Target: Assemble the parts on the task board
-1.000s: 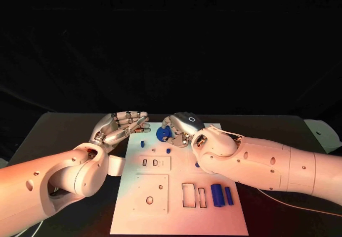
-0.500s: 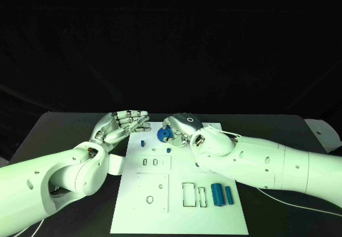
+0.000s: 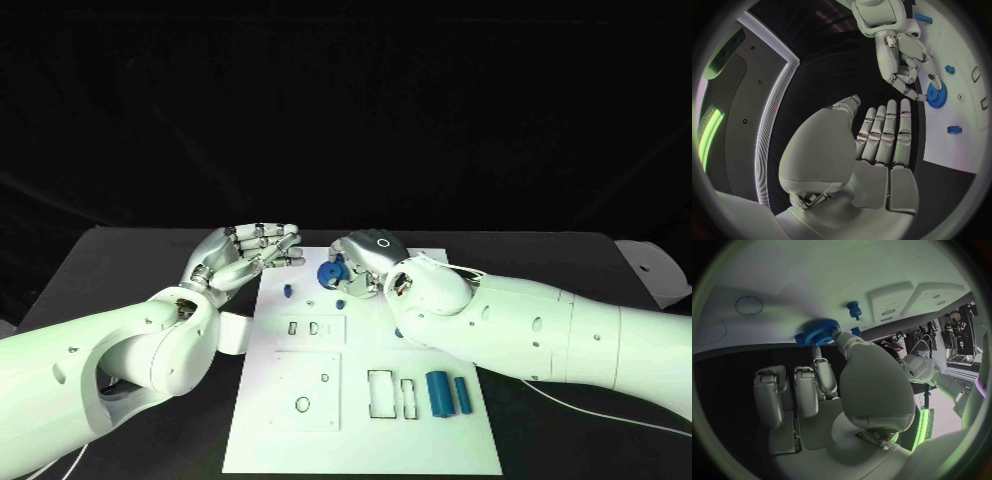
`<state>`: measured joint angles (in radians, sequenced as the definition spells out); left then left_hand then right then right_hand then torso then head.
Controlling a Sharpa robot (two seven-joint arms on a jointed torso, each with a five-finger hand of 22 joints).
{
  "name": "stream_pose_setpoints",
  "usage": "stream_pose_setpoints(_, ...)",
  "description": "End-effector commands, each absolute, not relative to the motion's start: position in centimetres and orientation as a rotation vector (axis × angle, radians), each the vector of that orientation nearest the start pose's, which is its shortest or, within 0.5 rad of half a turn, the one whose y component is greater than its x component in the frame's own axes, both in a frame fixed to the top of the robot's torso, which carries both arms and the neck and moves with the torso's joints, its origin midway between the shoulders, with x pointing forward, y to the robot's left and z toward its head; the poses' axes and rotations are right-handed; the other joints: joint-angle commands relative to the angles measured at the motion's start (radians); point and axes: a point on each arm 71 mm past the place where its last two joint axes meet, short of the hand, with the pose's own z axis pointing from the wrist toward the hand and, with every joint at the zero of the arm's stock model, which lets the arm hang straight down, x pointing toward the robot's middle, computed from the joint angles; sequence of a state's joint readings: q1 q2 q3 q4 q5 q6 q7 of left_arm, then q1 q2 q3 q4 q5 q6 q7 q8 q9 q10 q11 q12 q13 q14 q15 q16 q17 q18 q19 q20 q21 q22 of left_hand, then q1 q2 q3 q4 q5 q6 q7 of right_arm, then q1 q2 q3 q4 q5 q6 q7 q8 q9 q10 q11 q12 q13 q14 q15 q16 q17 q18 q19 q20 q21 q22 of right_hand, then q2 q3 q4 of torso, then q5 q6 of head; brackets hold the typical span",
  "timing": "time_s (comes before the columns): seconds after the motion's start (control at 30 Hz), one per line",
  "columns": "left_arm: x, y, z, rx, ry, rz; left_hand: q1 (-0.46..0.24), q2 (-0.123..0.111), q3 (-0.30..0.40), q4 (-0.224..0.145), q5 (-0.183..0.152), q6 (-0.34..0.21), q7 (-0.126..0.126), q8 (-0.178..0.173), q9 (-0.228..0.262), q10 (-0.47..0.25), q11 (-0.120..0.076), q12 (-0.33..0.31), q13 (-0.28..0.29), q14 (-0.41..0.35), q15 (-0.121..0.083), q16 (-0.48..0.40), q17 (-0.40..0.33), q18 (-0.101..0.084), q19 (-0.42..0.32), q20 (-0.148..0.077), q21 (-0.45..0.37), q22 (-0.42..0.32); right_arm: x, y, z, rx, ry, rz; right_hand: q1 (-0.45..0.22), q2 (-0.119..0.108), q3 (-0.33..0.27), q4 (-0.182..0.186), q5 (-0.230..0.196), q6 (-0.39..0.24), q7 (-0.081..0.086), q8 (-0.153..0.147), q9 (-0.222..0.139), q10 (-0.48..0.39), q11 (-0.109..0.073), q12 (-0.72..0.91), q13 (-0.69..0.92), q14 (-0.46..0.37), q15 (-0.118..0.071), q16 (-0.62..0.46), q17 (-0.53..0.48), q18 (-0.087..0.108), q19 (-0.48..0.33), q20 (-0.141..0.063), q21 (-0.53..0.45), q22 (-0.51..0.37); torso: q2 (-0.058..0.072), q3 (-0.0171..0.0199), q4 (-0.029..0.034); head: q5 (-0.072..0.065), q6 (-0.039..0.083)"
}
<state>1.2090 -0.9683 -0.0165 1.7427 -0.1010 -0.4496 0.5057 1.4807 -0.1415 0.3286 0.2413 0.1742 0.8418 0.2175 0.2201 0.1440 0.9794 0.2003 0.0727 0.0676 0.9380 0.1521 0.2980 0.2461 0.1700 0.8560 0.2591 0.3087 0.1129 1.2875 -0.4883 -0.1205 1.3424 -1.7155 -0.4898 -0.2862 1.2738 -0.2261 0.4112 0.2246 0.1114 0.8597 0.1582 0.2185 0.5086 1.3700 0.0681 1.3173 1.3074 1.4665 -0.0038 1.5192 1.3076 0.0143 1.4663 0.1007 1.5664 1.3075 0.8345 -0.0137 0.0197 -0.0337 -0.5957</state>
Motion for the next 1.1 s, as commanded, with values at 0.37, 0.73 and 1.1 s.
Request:
stream_pose_setpoints(0.37,45.1,21.1,-13.7,-0.925,1.272,-1.592,0.0,0.003,0.006,-0.001,-0.005,-0.007,0.035,-0.005,-0.001,-0.009,-0.001,-0.005,0.0,-0.01,0.001,-0.009,0.003,0.013,0.005,0.002,0.001,-0.002,51.1,-7.6,-16.6,-0.343,1.477,0.542,-0.163,0.074,-0.141,0.068,0.082,0.005,0.004,-0.036,-0.008,0.006,0.012,0.006,0.047,0.086,0.012,0.02,0.177,-0.014,0.105,0.015,0.004,0.263,0.0,0.0008,-0.0009,0.001,0.0)
stream_pose_setpoints(0.73,45.1,21.2,-13.7,-0.926,1.271,-1.588,0.0,0.003,0.007,-0.001,-0.005,-0.007,0.035,-0.006,-0.001,-0.01,0.0,-0.006,0.0,-0.01,0.001,-0.009,0.003,0.013,0.005,0.003,0.0,-0.002,51.2,-8.6,-16.7,-0.316,1.493,0.526,-0.169,0.085,-0.134,0.066,0.096,0.017,0.001,-0.034,-0.006,0.012,0.009,0.013,0.054,0.086,0.01,0.022,0.18,-0.014,0.105,0.013,0.004,0.263,0.0,0.0014,-0.0014,-0.001,-0.002)
stream_pose_setpoints(1.1,45.2,21.5,-13.7,-0.927,1.267,-1.581,0.0,0.003,0.007,-0.001,-0.005,-0.007,0.035,-0.006,-0.001,-0.01,0.0,-0.006,0.0,-0.01,0.001,-0.009,0.003,0.013,0.005,0.003,0.0,-0.002,49.9,-11.9,-14.9,-0.229,1.374,0.608,-0.141,0.085,-0.103,0.057,0.123,0.026,-0.003,-0.037,-0.006,0.023,0.005,0.025,0.064,0.086,0.006,0.022,0.181,-0.014,0.105,0.01,0.004,0.263,-0.002,0.0022,-0.0038,-0.003,0.002)
